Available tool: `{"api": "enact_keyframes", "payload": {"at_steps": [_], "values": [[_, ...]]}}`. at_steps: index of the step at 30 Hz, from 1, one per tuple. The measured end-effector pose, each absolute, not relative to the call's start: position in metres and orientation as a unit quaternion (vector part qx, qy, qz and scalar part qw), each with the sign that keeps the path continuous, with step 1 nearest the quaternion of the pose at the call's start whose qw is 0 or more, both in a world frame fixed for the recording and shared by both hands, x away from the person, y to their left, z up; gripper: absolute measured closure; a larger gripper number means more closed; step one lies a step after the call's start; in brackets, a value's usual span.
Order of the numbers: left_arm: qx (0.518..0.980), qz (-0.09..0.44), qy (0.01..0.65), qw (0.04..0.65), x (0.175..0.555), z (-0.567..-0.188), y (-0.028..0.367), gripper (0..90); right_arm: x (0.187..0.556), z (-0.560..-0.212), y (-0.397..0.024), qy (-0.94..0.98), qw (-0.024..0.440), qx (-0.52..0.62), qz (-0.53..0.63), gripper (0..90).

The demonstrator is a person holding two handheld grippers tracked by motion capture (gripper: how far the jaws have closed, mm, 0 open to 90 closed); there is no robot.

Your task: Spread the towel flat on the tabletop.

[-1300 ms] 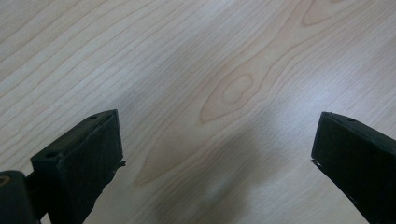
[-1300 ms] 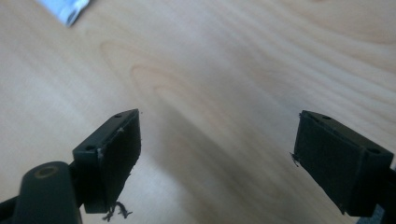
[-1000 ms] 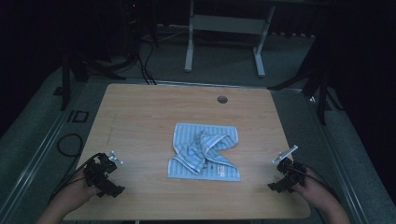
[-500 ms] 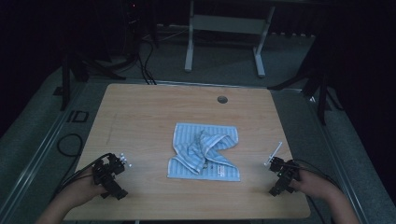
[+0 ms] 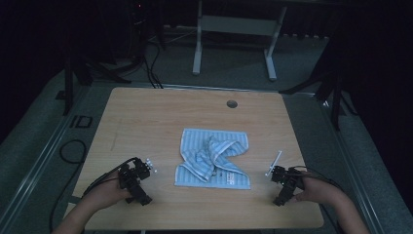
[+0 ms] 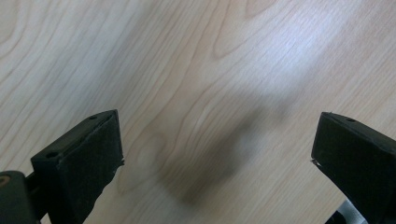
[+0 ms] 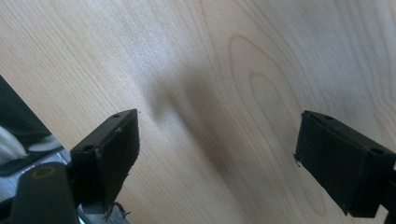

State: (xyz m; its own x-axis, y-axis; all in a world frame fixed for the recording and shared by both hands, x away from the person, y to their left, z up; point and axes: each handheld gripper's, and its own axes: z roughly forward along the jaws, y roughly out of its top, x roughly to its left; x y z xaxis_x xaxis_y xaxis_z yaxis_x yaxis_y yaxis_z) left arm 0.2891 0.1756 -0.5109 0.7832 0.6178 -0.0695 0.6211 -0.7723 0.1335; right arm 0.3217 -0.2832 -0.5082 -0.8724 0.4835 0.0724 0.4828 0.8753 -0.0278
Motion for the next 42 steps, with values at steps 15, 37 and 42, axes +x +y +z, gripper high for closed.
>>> {"api": "enact_keyframes", "payload": {"at_steps": [15, 37, 42], "values": [[0.95, 0.001, 0.293, 0.108, 0.306, -0.496, 0.13, 10.4, 0.331, -0.494, -0.259, -0.978, 0.031, -0.205, -0.033, 25.5], [0.948, 0.051, 0.256, 0.184, 0.327, -0.49, 0.028, 23.3, 0.369, -0.482, -0.17, -0.984, -0.004, -0.156, -0.088, 42.2], [0.952, 0.084, 0.243, 0.166, 0.334, -0.495, 0.009, 23.4, 0.376, -0.486, -0.157, -0.983, -0.002, -0.159, -0.09, 48.2]]}}
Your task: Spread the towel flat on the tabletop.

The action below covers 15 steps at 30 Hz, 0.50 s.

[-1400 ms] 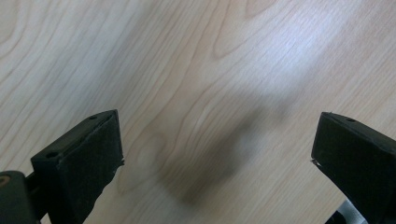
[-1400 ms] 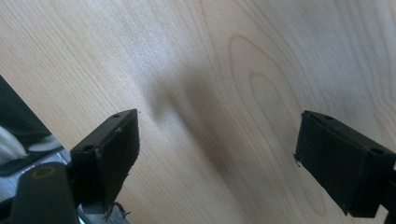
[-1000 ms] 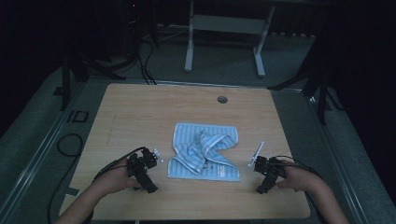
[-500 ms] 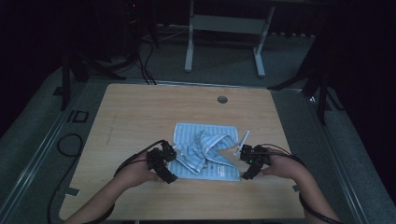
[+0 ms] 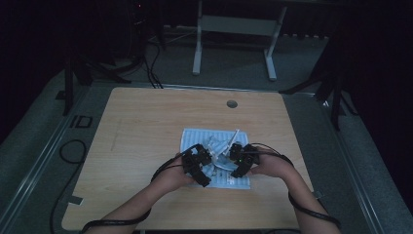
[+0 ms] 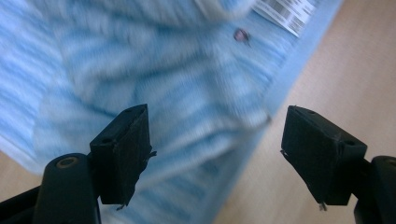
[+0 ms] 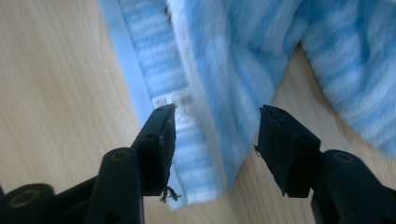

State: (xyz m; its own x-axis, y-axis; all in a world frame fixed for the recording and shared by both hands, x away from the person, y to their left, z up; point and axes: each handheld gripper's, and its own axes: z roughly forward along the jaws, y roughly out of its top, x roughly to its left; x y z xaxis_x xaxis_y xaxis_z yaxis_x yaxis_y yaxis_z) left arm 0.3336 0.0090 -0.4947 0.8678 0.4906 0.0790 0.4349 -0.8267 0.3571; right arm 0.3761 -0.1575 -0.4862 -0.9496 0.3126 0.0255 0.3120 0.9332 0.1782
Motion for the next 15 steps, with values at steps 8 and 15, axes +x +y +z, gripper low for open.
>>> {"api": "enact_keyframes", "payload": {"at_steps": [8, 15], "values": [[0.956, 0.094, 0.23, 0.157, 0.342, -0.501, -0.001, 54.9, 0.384, -0.491, -0.153, 0.982, 0.025, 0.165, 0.084, 72.5], [0.952, 0.093, 0.242, 0.162, 0.347, -0.494, 0.013, 85.4, 0.386, -0.487, -0.165, 0.98, 0.031, 0.175, 0.09, 84.9]]}}
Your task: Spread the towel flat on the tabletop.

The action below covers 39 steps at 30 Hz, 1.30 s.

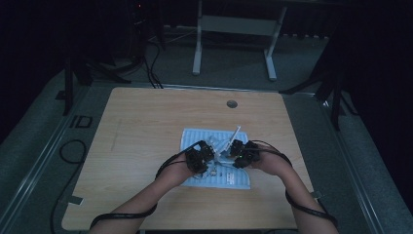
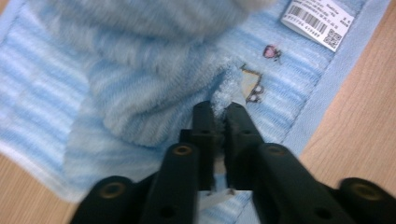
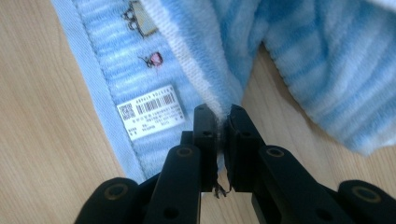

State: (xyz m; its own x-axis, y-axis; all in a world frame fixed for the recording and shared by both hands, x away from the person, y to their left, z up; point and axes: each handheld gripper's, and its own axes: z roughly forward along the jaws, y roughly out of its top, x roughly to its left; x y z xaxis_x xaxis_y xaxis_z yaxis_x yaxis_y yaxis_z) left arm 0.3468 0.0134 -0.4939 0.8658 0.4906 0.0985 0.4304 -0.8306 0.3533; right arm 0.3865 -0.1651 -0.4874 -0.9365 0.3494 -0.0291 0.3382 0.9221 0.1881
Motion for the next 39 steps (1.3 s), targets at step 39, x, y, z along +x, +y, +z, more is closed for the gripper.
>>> {"api": "enact_keyframes", "payload": {"at_steps": [39], "values": [[0.889, 0.119, 0.404, 0.177, 0.416, -0.456, 0.105, 58.4, 0.375, -0.474, -0.252, 0.954, 0.042, 0.268, 0.127, 68.7]]}}
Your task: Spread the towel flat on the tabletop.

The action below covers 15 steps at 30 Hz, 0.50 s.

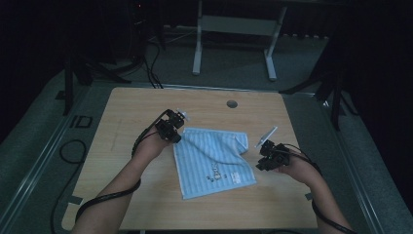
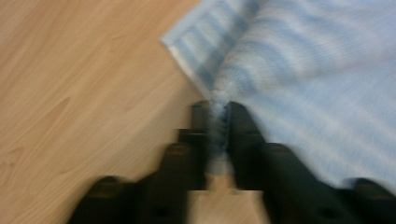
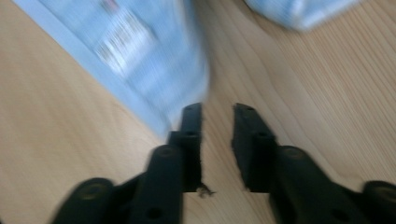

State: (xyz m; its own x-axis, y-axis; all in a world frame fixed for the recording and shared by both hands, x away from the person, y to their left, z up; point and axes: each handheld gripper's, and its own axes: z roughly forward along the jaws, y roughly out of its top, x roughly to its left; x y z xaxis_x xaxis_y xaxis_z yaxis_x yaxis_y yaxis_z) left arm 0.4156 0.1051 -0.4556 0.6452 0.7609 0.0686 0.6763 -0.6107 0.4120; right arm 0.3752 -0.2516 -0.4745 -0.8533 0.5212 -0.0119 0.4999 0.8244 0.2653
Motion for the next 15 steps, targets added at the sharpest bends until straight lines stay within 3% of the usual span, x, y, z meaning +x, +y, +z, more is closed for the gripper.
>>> {"api": "enact_keyframes", "payload": {"at_steps": [4, 11, 15], "values": [[0.892, 0.131, 0.394, 0.179, 0.407, -0.451, 0.11, 48.2, 0.373, -0.471, -0.254, 0.953, 0.043, 0.268, 0.136, 62.8], [0.921, 0.102, 0.33, 0.182, 0.364, -0.446, 0.099, 43.0, 0.358, -0.465, -0.23, 0.964, 0.041, 0.213, 0.153, 63.0], [0.931, 0.066, 0.296, 0.205, 0.338, -0.457, 0.087, 44.5, 0.357, -0.474, -0.216, 0.967, 0.029, 0.203, 0.152, 60.8]]}}
